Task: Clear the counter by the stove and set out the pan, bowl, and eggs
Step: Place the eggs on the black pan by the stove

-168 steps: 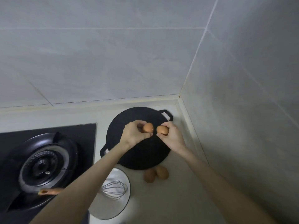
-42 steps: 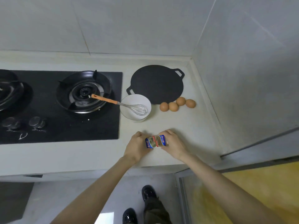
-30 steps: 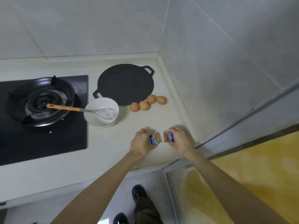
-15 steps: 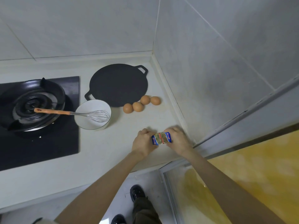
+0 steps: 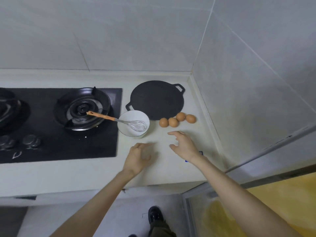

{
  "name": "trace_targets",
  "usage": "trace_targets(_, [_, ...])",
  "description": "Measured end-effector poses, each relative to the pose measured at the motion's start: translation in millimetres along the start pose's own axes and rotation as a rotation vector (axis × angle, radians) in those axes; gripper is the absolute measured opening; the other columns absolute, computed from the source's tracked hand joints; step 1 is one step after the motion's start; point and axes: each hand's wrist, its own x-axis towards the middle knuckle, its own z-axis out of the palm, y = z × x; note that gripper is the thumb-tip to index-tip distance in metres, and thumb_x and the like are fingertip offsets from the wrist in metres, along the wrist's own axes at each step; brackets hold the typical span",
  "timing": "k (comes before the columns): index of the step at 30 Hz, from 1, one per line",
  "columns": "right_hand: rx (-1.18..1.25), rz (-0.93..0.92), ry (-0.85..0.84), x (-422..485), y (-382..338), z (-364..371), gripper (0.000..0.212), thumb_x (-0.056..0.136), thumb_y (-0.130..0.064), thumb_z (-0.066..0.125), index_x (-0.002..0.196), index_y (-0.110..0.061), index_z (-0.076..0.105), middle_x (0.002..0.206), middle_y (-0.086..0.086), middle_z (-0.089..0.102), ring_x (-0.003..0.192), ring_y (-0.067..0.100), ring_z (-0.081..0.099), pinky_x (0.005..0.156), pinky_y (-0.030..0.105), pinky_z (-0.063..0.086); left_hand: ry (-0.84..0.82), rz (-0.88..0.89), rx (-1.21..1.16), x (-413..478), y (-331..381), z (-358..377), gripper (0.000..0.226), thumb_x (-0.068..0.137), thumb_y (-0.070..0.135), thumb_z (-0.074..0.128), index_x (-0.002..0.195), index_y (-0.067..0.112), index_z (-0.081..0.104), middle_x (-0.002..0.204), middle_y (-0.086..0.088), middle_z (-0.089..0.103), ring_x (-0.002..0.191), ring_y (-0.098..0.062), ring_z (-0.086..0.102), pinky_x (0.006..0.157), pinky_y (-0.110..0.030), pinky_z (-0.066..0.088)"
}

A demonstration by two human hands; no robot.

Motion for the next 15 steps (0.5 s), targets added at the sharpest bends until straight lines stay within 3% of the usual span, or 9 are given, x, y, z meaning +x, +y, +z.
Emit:
trace_targets(5, [0.191, 0.008, -0.052, 36, -46, 24, 0.049, 0.091, -0.014, 0.057, 0.138, -0.016, 0.045, 0.131, -0.001, 0.052, 0.106, 0.021, 0.055, 0.095, 0.029, 0.042, 0.219, -0.224, -0.089, -9, -39, -51, 0.024, 0.087, 0.008, 0.059, 0.11, 0.012, 0.062, 0.115, -0.005, 0.059, 0.099, -0.017, 0.058, 0.084, -0.025, 0.047])
trace_targets(7, [0.267, -0.022, -0.049, 50, -62, 32, 0.042, 0.09, -0.01, 0.054, 0.132, -0.015, 0.05, 0.119, -0.006, 0.056, 0.1, 0.016, 0.054, 0.092, 0.033, 0.044, 0.28, -0.297, -0.172, -5, -45, -69, 0.028, 0.088, 0.011, 0.06, 0.115, 0.008, 0.057, 0.116, -0.005, 0.058, 0.101, -0.017, 0.057, 0.078, -0.022, 0.047])
trace_targets(9, [0.319, 0.001, -0.055, 64, -71, 41, 0.041, 0.09, -0.008, 0.053, 0.13, -0.014, 0.051, 0.119, -0.003, 0.06, 0.107, 0.014, 0.054, 0.094, 0.029, 0.042, 0.256, -0.375, -0.347, 4, -45, -82, 0.046, 0.09, 0.017, 0.06, 0.132, 0.007, 0.045, 0.128, -0.005, 0.052, 0.11, -0.018, 0.054, 0.072, -0.018, 0.05])
trace_targets(12, [0.317, 0.09, -0.064, 82, -74, 52, 0.057, 0.09, -0.011, 0.055, 0.144, -0.011, 0.036, 0.136, 0.001, 0.053, 0.127, 0.021, 0.048, 0.106, 0.032, 0.037, 0.157, -0.481, -0.579, 27, -43, -89, 0.065, 0.091, 0.026, 0.06, 0.147, 0.013, 0.028, 0.148, -0.006, 0.038, 0.13, -0.022, 0.044, 0.103, -0.038, 0.044])
trace_targets(15, [0.302, 0.087, -0.055, 89, -71, 57, 0.05, 0.082, -0.002, 0.052, 0.129, -0.018, 0.051, 0.112, -0.006, 0.063, 0.111, 0.023, 0.058, 0.093, 0.034, 0.047, 0.054, -0.516, -0.736, 42, -36, -90, 0.06, 0.095, 0.024, 0.054, 0.148, 0.015, 0.027, 0.15, 0.0, 0.034, 0.135, -0.019, 0.037, 0.11, -0.04, 0.035])
